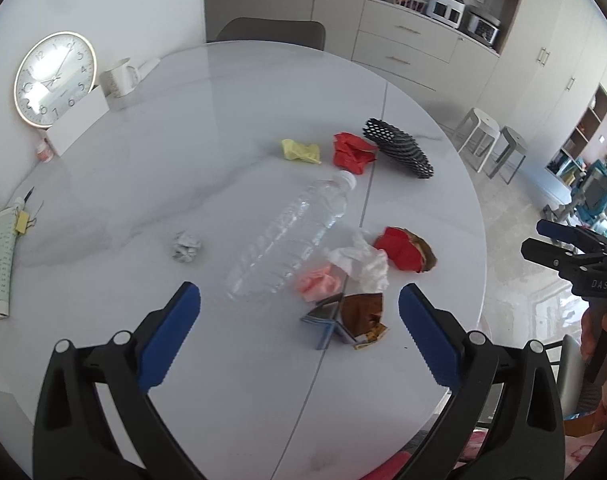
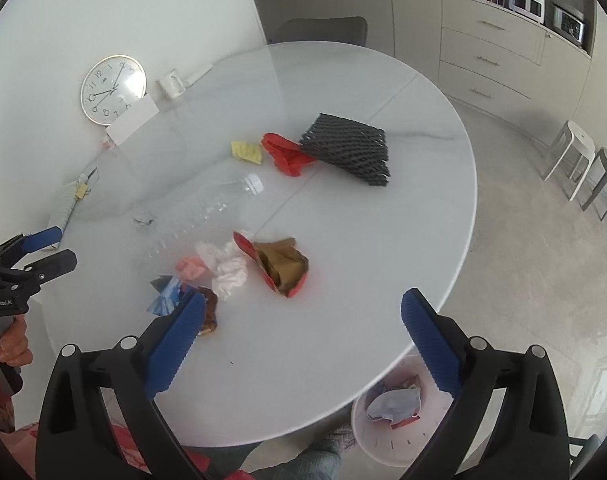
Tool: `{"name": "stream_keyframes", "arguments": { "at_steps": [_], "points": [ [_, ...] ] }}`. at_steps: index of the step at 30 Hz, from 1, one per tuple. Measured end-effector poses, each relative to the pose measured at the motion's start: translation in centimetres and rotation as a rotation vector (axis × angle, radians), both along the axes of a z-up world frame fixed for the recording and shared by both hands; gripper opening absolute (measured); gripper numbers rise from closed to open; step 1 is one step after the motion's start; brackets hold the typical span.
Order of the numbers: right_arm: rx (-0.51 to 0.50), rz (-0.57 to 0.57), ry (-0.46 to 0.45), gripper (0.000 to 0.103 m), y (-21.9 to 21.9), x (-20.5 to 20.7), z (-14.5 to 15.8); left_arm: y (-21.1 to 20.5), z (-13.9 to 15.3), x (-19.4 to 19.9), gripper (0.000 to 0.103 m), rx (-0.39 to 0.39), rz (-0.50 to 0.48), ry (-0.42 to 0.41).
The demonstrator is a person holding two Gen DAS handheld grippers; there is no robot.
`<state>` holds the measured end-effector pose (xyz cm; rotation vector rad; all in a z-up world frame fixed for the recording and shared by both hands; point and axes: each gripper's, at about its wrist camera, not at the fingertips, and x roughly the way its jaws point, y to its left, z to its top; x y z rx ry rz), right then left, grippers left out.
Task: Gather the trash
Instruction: 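Move the left tool back over the table toward the crumpled tissue, then grasp the crumpled tissue with the left tool while the right tool grasps the brown paper bag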
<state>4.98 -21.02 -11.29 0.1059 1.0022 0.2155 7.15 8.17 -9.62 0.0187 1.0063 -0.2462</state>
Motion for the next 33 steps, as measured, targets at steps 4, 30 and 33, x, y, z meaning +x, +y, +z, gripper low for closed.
{"name": "stream_keyframes", "arguments": {
  "at_steps": [4,30,33],
  "points": [
    [-0.009,0.038,-0.007,0.098,3.1,1.5,0.6,3.1,-0.7,1.3,0.095,0.011,0.047,-0.001],
    [-0.107,0.036,0.085,0.100,8.6,6.0,-1.7,9.3,-12.3,12.2,0.084,0.021,0.081,0.156],
    [-0.115,0.029,0.094,0.100,8.2,6.4,-2.0,9.1,-13.4,12.8,0.083,0.033,0.079,0.173]
  ]
}}
